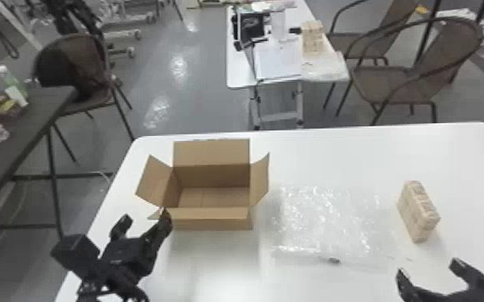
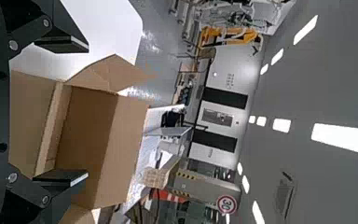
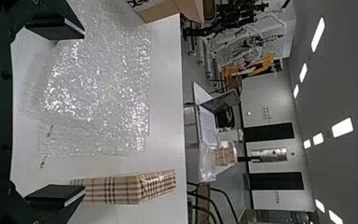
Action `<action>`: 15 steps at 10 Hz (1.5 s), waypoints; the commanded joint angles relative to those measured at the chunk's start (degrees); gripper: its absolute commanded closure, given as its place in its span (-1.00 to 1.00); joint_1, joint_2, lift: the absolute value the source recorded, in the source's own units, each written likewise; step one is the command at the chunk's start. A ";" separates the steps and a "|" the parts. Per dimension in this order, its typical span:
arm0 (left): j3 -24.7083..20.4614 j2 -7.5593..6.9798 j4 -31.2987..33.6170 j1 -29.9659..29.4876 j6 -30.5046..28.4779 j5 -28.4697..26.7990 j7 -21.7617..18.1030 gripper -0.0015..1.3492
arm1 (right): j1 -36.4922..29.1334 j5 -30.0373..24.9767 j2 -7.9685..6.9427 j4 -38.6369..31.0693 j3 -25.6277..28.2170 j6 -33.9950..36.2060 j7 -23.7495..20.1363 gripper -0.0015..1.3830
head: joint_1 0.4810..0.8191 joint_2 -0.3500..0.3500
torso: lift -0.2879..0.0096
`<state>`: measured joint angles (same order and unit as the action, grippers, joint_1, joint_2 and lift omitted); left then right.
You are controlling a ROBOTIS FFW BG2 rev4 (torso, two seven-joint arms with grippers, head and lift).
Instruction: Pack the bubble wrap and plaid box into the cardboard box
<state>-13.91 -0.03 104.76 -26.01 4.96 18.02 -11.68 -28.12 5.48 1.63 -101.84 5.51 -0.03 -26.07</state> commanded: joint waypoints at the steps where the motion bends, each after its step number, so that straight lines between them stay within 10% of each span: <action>1: -5.34 0.18 -0.08 6.41 -10.67 -0.96 -5.98 -0.50 | 0.79 -0.03 -0.04 0.51 -0.23 0.21 -0.47 -0.81 | 0.27 0.53 | 0.64; 6: -13.08 -0.67 -7.82 16.70 -23.42 -2.46 -12.14 -0.50 | 2.20 -0.12 -0.04 1.65 -0.76 1.26 -1.35 -0.81 | 0.27 0.73 | 0.64; 13: -10.44 -3.39 -19.33 24.43 -18.76 -0.79 -15.48 -0.49 | 3.96 0.14 -0.22 3.41 -1.38 2.23 -2.93 -0.81 | 0.27 0.68 | 0.64; 15: -10.44 -3.74 -21.00 25.49 -17.26 -1.49 -15.39 -0.07 | 4.04 0.14 -0.22 3.58 -1.46 2.32 -2.93 -0.81 | 0.27 0.68 | 0.64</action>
<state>-24.37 -3.72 84.35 -0.82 -12.77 16.39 -27.05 -24.11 5.63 1.41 -98.37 4.06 2.27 -29.00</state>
